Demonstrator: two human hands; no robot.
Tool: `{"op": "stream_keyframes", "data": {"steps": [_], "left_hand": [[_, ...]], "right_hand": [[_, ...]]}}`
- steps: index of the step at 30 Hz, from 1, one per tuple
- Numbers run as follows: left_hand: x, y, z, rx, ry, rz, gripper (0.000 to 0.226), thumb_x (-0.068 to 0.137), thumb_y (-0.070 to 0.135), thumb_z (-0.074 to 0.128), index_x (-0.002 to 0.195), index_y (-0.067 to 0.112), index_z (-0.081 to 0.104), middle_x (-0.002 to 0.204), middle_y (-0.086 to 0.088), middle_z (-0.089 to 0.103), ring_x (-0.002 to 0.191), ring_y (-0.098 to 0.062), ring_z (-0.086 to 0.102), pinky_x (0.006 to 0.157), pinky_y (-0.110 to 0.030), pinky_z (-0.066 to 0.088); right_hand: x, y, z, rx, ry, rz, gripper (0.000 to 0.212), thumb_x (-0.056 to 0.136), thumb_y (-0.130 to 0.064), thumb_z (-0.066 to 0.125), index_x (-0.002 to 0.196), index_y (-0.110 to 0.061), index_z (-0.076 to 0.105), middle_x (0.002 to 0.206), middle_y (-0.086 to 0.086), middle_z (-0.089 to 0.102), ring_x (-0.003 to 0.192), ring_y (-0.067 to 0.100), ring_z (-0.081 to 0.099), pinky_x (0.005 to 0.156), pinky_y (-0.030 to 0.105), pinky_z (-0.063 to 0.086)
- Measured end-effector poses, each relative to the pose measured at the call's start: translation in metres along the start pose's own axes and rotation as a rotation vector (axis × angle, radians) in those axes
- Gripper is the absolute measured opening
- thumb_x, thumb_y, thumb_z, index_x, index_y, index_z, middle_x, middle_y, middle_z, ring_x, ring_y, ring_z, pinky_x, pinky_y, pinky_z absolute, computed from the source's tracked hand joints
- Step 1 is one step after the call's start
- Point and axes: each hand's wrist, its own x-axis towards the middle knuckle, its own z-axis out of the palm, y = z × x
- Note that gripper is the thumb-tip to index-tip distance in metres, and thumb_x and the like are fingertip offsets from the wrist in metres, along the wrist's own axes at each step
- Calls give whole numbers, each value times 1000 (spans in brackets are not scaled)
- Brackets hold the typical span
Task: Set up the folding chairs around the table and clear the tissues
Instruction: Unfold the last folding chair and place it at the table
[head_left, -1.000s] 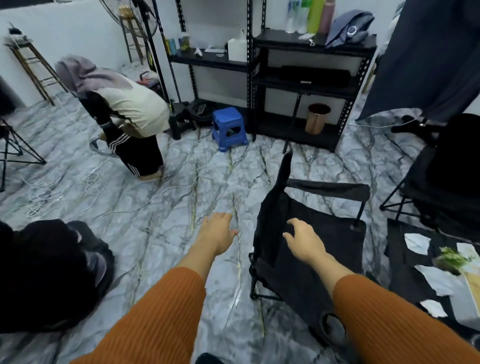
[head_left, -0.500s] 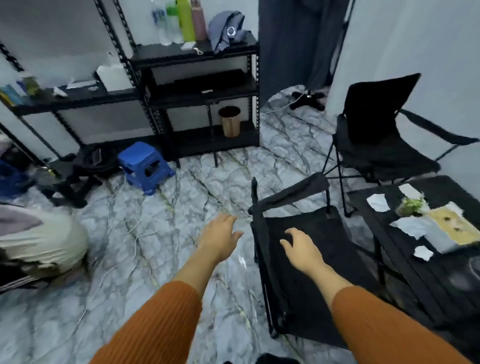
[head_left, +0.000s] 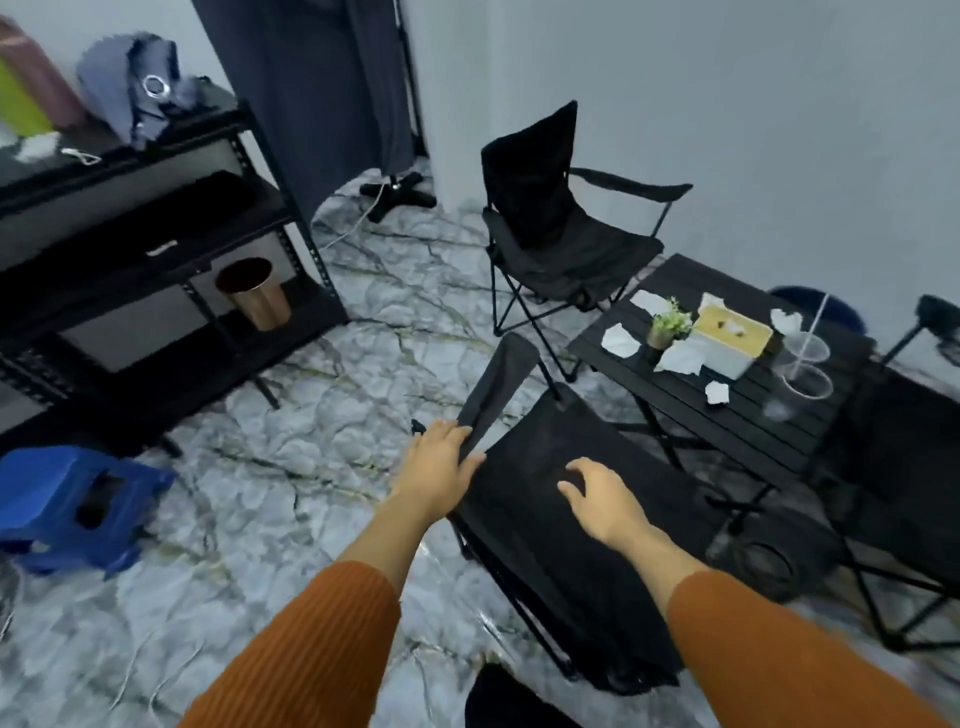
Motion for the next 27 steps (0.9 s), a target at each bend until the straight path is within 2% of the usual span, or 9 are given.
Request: {"op": "stream_keyframes", "data": {"steps": [7, 10, 13, 15, 18, 21, 23, 25, 27], "left_hand": [[41, -45, -3, 4, -186, 187, 53, 94, 55, 42, 134, 22, 51, 147, 3, 45, 147, -18, 22, 123, -45, 7], [56, -72, -9, -14, -272, 211, 56, 83, 70, 46, 115, 28, 63, 123, 3, 61, 131, -20, 46, 112, -43, 34], [68, -95, -18, -60, -341, 277, 63, 63, 86, 52, 87, 30, 70, 91, 8, 63, 87, -10, 64, 82, -36, 54], [75, -102, -26, -73, -403, 335, 56, 59, 77, 68, 86, 28, 71, 90, 10, 65, 83, -6, 65, 78, -30, 55], [86, -107, -34, 23, -501, 452, 30, 67, 43, 84, 91, 30, 69, 96, 12, 67, 91, -8, 64, 79, -22, 50], [95, -111, -29, 93, -460, 518, 24, 82, 3, 68, 98, 22, 70, 97, 7, 67, 90, -13, 62, 70, -6, 39], [100, -111, -27, 140, -425, 511, 28, 86, -3, 59, 100, 17, 71, 96, 5, 66, 83, -9, 58, 65, -6, 37], [106, -114, -24, 192, -394, 549, 29, 87, -1, 58, 92, 25, 68, 92, 6, 66, 80, -10, 59, 65, -15, 38], [113, -118, -22, 192, -344, 551, 27, 88, 2, 59, 86, 29, 64, 87, 5, 66, 81, -14, 61, 65, -20, 37]], "right_hand": [[-17, 3, 3, 128, 36, 192, 28, 95, -39, 51, 115, -21, 60, 115, 0, 64, 107, 21, 60, 90, 37, 51], [-39, 19, 11, 180, 28, 347, 26, 93, -43, 53, 102, -20, 64, 102, 0, 66, 97, 22, 63, 85, 39, 53], [-69, 28, 16, 239, -16, 450, 55, 84, -63, 53, 84, -9, 65, 78, 3, 61, 80, 24, 62, 68, 33, 46], [-97, 24, 8, 308, -49, 524, 68, 78, -72, 49, 80, -7, 68, 70, 0, 56, 72, 17, 56, 65, 28, 40], [-148, 28, 0, 491, -49, 586, 58, 69, -72, 63, 87, -18, 74, 90, -6, 64, 90, 11, 60, 79, 27, 44], [-182, 27, 19, 460, -10, 584, 42, 63, -37, 87, 99, -25, 68, 106, -5, 65, 101, 12, 61, 87, 29, 48], [-179, 32, 48, 303, 170, 644, 35, 74, -5, 74, 101, -26, 65, 105, 0, 68, 99, 18, 63, 84, 32, 52], [-165, 30, 68, 135, 379, 690, 37, 80, 6, 55, 100, -23, 67, 101, 6, 71, 91, 21, 65, 77, 36, 54], [-150, 31, 78, 43, 493, 646, 42, 80, 11, 49, 102, -19, 67, 100, 7, 72, 87, 21, 67, 65, 30, 52]]}}
